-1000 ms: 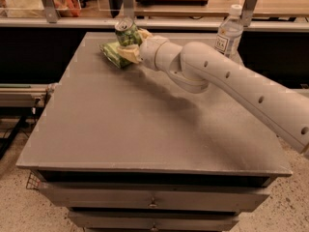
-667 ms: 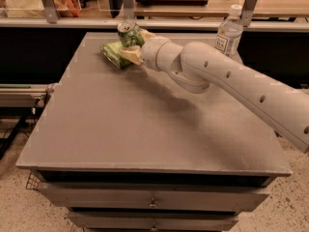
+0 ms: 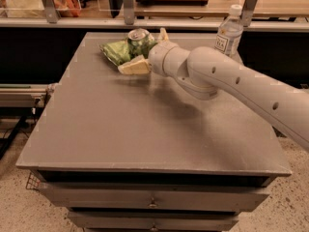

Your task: Move green can near green jalapeno chip bag

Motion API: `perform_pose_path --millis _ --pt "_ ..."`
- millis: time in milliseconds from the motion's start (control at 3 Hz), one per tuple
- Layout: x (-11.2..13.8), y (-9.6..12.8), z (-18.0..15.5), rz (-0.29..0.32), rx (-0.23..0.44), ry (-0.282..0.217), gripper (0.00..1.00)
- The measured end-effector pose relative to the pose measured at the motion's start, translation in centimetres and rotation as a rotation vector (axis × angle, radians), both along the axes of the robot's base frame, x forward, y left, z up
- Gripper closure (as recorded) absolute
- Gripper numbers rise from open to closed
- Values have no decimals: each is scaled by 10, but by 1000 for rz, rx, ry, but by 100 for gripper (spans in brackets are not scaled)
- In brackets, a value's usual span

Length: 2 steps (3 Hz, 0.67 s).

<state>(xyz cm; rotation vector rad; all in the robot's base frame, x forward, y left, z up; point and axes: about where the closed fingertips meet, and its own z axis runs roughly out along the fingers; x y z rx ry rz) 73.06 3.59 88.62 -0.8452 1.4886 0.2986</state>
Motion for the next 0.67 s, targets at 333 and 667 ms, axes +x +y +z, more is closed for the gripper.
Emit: perform_pose_path --millis 333,667 --pt "-8 -9 -2 -9 1 3 0" --pt "-23 -36 10 5 49 19 0"
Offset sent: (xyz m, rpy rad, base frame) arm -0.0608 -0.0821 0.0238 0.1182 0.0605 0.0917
